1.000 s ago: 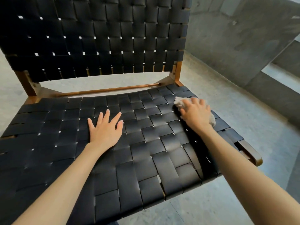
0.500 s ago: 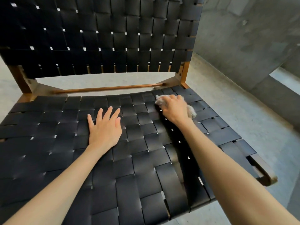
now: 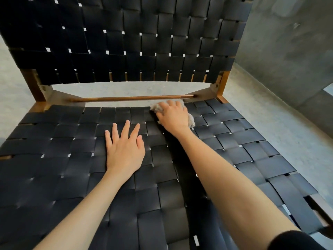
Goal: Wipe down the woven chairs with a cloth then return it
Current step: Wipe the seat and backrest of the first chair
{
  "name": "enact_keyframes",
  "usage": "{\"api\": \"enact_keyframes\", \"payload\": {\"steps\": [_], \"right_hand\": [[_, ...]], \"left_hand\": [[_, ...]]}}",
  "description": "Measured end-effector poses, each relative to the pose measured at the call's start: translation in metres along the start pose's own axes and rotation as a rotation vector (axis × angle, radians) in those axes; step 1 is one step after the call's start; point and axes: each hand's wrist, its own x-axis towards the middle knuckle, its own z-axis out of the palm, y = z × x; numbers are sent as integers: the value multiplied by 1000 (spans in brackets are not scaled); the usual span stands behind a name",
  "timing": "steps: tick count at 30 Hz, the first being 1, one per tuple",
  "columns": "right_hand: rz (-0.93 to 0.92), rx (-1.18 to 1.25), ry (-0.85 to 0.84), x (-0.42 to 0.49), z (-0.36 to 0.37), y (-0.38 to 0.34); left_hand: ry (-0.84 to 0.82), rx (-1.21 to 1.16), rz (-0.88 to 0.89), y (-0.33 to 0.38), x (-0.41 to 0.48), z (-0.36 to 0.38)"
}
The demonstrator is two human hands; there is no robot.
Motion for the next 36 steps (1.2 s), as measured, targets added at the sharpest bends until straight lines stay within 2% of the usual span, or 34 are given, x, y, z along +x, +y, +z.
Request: {"api": "enact_keyframes", "payload": {"steps": [9, 14, 20, 23, 27, 32, 36], "right_hand": [[285, -231, 94, 2, -37, 116], [383, -241, 126, 7, -42, 127], [99, -145, 66, 11, -36, 101], [119, -93, -35, 8, -43, 103], [132, -85, -63, -19, -49, 96], [93, -136, -94, -82, -66, 95], [102, -146, -130, -146, -91, 101]], "left_hand": [[32, -1, 15, -2, 1, 3], [18, 4, 9, -2, 0, 2], [22, 4, 14, 0, -2, 2], [16, 1, 9, 0, -4, 0], [7, 4, 18, 1, -6, -3], [-21, -32, 28, 3, -7, -7], [-4, -131, 109, 7, -10, -13]]}}
